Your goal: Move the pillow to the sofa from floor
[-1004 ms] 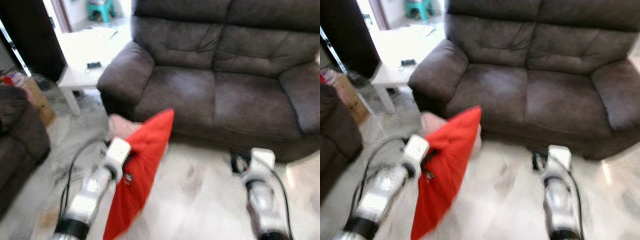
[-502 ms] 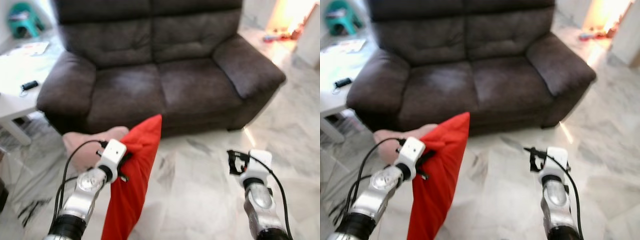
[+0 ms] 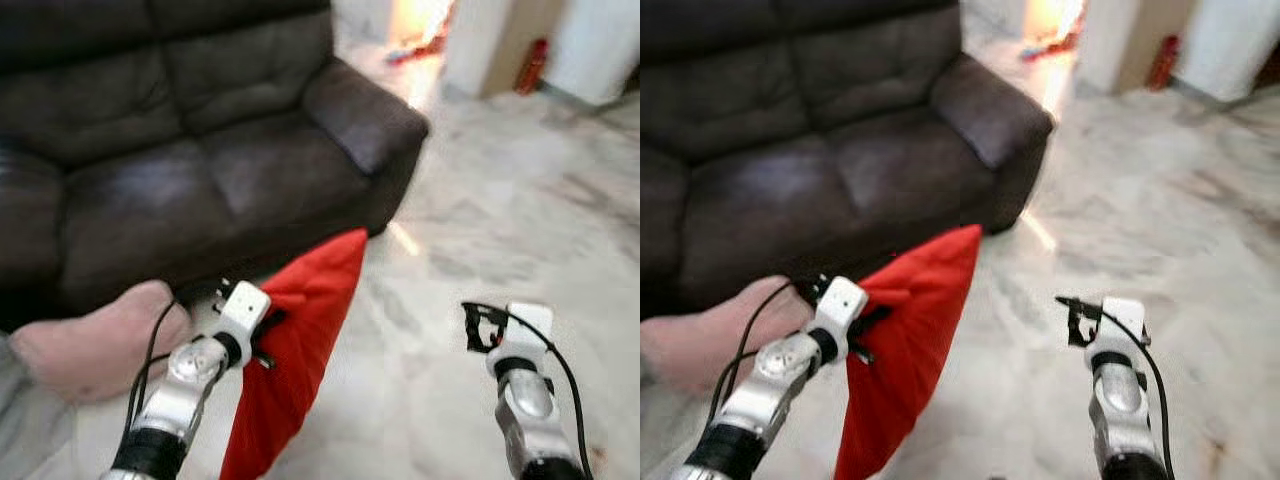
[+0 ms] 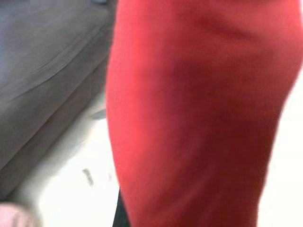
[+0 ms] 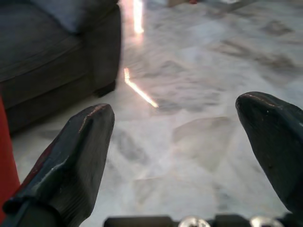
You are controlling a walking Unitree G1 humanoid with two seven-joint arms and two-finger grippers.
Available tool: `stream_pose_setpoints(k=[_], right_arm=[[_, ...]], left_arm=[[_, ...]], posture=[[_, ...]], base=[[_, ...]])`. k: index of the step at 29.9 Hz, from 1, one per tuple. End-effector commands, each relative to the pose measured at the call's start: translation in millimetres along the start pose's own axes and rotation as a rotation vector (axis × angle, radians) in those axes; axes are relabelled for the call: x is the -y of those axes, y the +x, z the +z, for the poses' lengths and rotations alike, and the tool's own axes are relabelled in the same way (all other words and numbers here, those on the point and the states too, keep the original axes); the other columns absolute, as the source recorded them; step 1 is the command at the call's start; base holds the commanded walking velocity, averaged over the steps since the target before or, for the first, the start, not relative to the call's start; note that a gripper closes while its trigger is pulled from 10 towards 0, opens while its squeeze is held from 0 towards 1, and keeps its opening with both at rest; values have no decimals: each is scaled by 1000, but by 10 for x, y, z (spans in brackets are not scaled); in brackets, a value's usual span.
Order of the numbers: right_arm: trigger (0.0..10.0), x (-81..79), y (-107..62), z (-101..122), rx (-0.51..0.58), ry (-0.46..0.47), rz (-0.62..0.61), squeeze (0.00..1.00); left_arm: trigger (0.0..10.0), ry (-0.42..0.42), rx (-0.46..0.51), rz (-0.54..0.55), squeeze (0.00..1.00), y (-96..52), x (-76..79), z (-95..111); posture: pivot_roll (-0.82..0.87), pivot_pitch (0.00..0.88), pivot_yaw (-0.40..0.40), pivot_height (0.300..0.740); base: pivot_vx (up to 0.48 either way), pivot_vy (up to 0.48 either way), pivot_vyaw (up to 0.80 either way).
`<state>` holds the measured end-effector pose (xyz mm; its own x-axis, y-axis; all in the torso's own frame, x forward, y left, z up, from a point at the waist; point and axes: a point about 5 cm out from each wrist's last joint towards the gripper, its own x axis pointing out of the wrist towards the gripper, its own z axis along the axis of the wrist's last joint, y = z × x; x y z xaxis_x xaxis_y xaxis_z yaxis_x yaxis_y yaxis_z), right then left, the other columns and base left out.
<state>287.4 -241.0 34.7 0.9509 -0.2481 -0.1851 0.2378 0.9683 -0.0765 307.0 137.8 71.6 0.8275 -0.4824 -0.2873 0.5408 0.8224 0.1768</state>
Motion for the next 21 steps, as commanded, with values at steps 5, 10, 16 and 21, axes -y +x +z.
stream_pose_setpoints(k=[5, 10, 16, 21], right_arm=[[10000, -22, 2, 11, 6, 0, 10, 0], [10000, -24, 4, 17, 9, 4, 11, 0], [10000, -47, 13, 35, 18, 7, 21, 0], [10000, -47, 22, 49, 21, 12, 19, 0]], left_arm=[[10000, 13, 109, 57, 0, -23, -139, 216], [10000, 7, 112, 57, 0, -30, -161, 225], [10000, 14, 113, 27, 0, -36, -163, 233], [10000, 4, 119, 22, 0, -38, -150, 235]], posture=[[-44, 58, 39, 739], [-44, 56, 38, 739], [-43, 48, 38, 739], [-49, 39, 39, 739]], base=[[0, 0, -760], [0, 0, -600], [0, 0, -75], [0, 0, 0]])
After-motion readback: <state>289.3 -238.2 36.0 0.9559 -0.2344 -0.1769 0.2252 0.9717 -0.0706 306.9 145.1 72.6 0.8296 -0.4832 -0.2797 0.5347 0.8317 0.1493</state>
